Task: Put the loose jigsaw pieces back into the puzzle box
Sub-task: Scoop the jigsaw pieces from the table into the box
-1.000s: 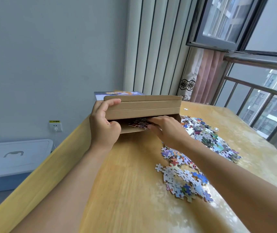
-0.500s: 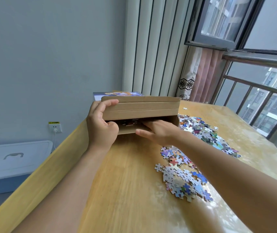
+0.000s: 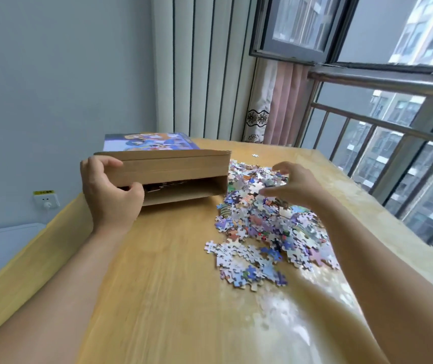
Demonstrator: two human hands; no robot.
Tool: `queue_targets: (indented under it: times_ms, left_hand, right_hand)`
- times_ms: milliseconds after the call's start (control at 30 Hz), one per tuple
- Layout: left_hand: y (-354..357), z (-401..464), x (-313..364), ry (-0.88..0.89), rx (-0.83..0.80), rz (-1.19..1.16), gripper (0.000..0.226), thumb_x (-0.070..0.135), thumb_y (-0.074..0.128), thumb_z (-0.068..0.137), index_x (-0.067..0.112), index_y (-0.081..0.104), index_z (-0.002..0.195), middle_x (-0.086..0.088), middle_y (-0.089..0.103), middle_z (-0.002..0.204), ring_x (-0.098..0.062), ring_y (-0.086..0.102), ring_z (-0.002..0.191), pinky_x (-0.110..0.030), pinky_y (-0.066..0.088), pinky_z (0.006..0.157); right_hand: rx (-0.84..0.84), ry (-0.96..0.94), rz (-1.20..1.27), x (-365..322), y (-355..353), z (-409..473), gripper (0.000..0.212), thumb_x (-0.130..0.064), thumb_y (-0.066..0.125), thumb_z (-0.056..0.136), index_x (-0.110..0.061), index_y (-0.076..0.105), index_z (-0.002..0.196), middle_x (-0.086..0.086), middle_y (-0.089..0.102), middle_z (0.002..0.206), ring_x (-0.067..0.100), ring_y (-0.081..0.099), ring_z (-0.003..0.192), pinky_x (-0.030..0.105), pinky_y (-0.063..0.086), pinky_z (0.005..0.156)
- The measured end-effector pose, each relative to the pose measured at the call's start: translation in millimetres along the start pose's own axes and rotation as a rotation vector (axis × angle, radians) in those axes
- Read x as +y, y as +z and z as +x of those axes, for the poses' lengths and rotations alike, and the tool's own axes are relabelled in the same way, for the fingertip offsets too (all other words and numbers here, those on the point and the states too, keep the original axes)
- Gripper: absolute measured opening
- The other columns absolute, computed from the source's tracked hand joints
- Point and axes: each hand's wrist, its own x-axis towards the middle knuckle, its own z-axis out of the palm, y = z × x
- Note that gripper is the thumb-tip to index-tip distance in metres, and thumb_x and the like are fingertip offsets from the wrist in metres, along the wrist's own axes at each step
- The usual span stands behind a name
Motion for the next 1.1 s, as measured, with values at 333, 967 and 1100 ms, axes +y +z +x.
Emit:
queue_targets:
  times_ms: [333,967,1100]
  left_hand:
    - [5,2,-19,-0.127,0.062,-0.029,0.032,0.023,0.070,0.079,0.036,0.041,0.081,0.017,0.046,0.088,0.009,0.046,0.084,-0.005,0.032,0.076]
    - [0,3,-17,-0.130,0.087,-0.027,0.033,0.010,0.059,0.070,0.035,0.040,0.080,0.018,0.046,0.089,0.007,0.047,0.085,-0.010,0.035,0.076]
    - [3,1,-15,-0.108,0.061,-0.015,0.033,0.009,0.060,0.071,0.035,0.041,0.080,0.017,0.047,0.088,0.005,0.047,0.086,-0.017,0.038,0.078]
  right_hand:
    - [-0.245,-0.014,-0.121,9,24,36,0.091,-0.065,0.080,0.070,-0.005,0.056,0.134,0.014,0.065,0.130,0.032,0.062,0.116,0.047,0.052,0.100]
    - [-0.129,0.005,0.086,-5,42,33,0.062,-0.037,0.090,0.069,-0.009,0.061,0.117,0.004,0.069,0.098,0.020,0.066,0.081,0.037,0.060,0.077]
    - [-0.149,0.018,0.187,-5,32,36,0.047,-0.019,0.088,0.073,-0.013,0.066,0.115,0.001,0.060,0.079,0.014,0.057,0.059,0.020,0.042,0.042]
